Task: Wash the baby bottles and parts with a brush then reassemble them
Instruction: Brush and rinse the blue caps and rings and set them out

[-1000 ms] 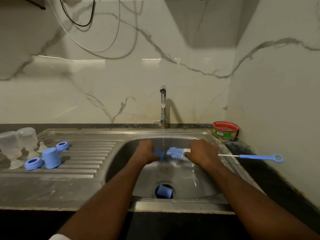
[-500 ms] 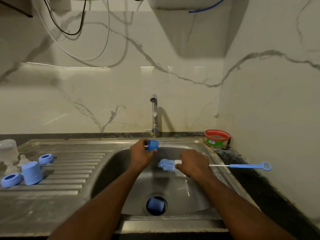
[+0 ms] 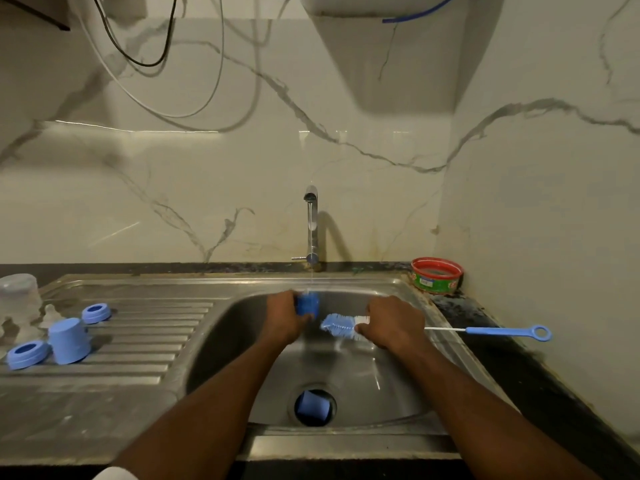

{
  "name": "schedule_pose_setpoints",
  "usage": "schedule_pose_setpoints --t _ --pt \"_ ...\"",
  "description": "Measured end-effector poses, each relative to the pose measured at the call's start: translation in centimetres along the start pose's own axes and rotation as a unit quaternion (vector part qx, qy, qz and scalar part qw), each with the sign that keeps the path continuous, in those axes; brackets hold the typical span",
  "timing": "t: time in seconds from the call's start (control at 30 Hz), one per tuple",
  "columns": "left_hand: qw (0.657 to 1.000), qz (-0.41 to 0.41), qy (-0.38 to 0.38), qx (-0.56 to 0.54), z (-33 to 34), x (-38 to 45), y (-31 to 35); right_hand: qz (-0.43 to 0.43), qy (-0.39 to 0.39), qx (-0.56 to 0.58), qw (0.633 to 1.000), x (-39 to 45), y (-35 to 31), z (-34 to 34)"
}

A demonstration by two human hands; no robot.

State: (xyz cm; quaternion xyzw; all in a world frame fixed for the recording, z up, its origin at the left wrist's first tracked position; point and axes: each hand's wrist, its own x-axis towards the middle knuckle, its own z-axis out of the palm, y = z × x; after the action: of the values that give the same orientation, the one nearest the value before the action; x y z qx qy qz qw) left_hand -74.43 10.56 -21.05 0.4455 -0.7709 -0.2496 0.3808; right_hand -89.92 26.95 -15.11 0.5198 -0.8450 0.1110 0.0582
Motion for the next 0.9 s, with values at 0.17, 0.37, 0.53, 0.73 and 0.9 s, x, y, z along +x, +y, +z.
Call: schedule_pose_setpoints --t 0.17,0.37,0.53,0.73,0.9 --pt "1.0 0.004 0.013 -0.009 0.6 0.2 -0.1 0.003 -0.003 0.0 1.0 0.4 0.0 0.2" --pt "0.999 0.02 0.023 -0.009 0.6 0.2 -0.2 0.005 0.003 -0.001 1.0 0.4 0.1 0.4" --pt "0.999 0.009 0.022 -0.037 0.0 0.4 0.3 0.002 0.012 0.001 1.0 0.6 0.3 0.4" --pt "0.999 0.041 0.013 -0.019 -2.0 0.5 0.8 -0.002 0.047 0.021 0.999 0.6 0.1 0.0" --pt "0.994 0.019 -0.015 0.103 -2.7 -0.4 -0.4 -0.027 0.068 0.026 0.997 -0.1 -1.0 -0.4"
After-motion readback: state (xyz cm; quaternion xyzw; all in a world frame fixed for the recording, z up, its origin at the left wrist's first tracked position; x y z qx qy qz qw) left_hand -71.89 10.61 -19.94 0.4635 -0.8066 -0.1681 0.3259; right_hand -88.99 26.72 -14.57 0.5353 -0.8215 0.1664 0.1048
